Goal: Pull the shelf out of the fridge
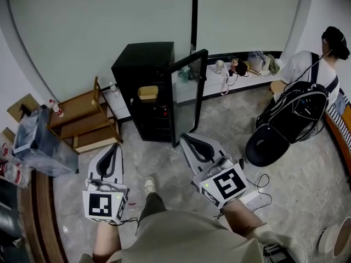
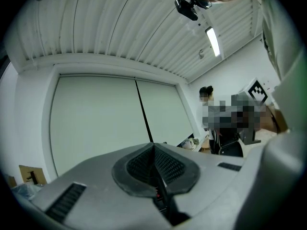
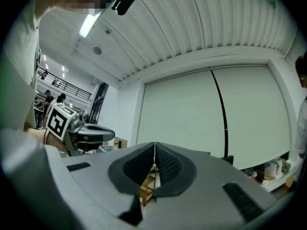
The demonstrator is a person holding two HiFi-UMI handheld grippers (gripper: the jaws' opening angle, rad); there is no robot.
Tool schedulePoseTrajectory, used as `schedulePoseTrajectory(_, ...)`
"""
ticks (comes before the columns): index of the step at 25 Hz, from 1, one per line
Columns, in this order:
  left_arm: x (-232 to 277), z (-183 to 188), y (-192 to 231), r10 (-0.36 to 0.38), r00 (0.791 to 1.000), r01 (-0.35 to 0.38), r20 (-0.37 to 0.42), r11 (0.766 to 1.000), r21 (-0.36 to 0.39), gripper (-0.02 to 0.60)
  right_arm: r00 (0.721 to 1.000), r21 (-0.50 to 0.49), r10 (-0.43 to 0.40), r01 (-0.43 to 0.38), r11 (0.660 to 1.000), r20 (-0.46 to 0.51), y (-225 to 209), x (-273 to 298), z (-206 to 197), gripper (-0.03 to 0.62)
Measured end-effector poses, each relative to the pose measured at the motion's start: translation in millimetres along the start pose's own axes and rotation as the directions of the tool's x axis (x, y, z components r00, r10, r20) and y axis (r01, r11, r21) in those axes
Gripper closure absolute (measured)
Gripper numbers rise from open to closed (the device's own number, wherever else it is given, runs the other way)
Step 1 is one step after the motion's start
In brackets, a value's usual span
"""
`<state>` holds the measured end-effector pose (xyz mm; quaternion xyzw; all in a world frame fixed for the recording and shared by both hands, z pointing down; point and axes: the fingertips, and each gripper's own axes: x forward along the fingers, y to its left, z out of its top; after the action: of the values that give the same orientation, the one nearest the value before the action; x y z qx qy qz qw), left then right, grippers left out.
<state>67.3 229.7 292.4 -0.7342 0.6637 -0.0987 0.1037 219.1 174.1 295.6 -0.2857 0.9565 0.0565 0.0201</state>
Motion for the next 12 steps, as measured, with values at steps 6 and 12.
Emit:
schedulePoseTrajectory(6, 38, -14, 42, -0.052, 0.999, 0.053, 0.012, 0.996, -0.069, 0.575, 1.000, -0.001, -0.005, 0.005, 1.000, -0.020, -10, 60, -7, 0.597)
schedulePoseTrajectory(12, 78, -29, 93, -0.060, 0.998, 0.060, -0.002, 0.996, -0.059, 0.575, 0.999, -0.004, -0.022, 0.022, 1.000, -0.042, -19, 120, -13, 0.597)
